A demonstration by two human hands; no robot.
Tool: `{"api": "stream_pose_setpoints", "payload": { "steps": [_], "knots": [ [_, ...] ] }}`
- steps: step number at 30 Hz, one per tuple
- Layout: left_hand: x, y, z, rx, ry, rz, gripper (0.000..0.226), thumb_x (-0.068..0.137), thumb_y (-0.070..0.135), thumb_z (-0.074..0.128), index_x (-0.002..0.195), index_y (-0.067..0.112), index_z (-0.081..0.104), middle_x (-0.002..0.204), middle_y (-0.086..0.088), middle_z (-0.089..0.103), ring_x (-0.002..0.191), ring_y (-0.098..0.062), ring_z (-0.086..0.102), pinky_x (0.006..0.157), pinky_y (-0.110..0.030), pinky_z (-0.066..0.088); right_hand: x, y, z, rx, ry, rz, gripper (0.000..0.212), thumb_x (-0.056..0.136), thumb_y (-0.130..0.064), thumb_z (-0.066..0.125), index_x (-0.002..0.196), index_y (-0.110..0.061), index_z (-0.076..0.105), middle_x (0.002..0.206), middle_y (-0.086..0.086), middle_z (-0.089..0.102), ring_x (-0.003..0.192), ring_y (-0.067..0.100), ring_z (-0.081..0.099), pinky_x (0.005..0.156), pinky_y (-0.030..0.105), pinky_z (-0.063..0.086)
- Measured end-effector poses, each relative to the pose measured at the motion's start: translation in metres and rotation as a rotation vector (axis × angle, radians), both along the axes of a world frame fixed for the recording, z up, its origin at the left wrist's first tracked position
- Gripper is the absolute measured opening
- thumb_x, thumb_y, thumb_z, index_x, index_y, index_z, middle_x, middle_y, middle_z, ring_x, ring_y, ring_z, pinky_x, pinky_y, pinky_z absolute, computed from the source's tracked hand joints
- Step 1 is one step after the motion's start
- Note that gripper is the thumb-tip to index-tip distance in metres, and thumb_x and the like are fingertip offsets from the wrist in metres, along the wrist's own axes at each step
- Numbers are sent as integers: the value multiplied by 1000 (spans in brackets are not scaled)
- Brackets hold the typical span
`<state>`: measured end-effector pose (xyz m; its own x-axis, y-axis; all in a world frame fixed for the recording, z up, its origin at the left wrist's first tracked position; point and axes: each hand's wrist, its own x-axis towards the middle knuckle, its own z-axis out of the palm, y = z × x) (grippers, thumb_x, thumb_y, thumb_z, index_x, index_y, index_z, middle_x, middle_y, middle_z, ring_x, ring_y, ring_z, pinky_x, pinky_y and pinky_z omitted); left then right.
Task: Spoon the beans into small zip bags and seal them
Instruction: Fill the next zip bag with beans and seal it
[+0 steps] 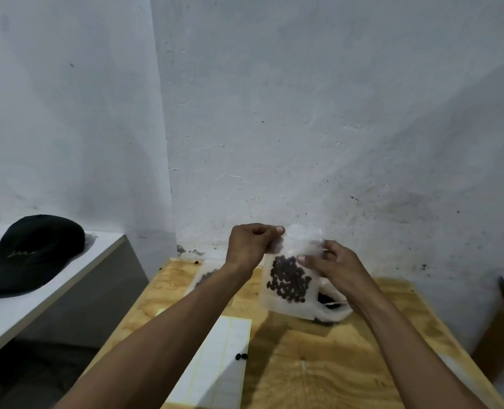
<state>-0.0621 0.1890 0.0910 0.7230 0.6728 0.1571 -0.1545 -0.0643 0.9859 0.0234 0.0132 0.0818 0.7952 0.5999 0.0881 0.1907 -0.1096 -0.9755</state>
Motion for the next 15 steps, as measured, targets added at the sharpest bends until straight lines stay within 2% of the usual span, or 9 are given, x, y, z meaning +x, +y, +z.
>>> {"api": "stream_pose_setpoints", "payload": {
  "steps": [1, 3, 6, 8, 11, 13, 15],
  "knots": [
    [0, 0, -2, 21, 13, 0, 12, 83, 17, 82, 89, 7, 81, 80, -9, 78, 74, -21, 74, 79, -38, 63, 2, 0, 5, 15, -29, -23, 62, 71, -35, 89, 126, -23, 65, 121, -2, 70, 110, 17, 68, 95, 42, 57],
    [0, -2, -4, 66, 24, -13, 10, 83, 18, 82, 87, 9, 82, 77, -7, 78, 71, -19, 73, 80, -39, 63, 3, 0, 15, -3, -93, -28, 51, 74, -34, 88, 120, -28, 69, 120, -5, 67, 112, 13, 64, 96, 39, 55],
    [-2, -9, -7, 141, 34, -40, 9, 84, 19, 81, 85, 10, 82, 74, -7, 77, 65, -15, 69, 71, -32, 62, 4, 2, 24, -69, -150, 43, 32, 76, -31, 87, 105, -25, 76, 103, -7, 76, 96, 9, 71, 83, 26, 55],
    [-3, -12, -8, 174, 37, -61, 8, 85, 18, 81, 84, 11, 82, 70, -6, 75, 60, -12, 67, 65, -26, 58, 3, 5, 27, -114, -180, 67, 21, 78, -30, 85, 97, -22, 80, 92, -7, 79, 88, 5, 73, 78, 22, 52],
    [-5, -11, -7, 175, 46, -71, 11, 85, 19, 81, 85, 9, 82, 73, -11, 76, 61, -14, 66, 68, -29, 60, 2, 11, 28, -133, -184, 65, 15, 80, -31, 83, 90, -20, 82, 88, -7, 80, 88, 9, 75, 80, 25, 56],
    [-6, -7, -8, 164, 61, -68, 17, 84, 22, 81, 86, 5, 82, 78, -15, 76, 63, -17, 67, 72, -34, 60, -1, 16, 27, -132, -191, 47, 15, 81, -32, 82, 88, -19, 82, 87, -2, 80, 88, 15, 75, 84, 31, 57],
    [-8, -4, -8, 147, 62, -53, 19, 84, 22, 82, 88, 4, 82, 80, -16, 77, 63, -17, 67, 70, -33, 61, -5, 22, 26, -125, -192, 28, 14, 81, -30, 81, 84, -17, 82, 83, 2, 79, 87, 20, 75, 85, 35, 57]
  ]
}}
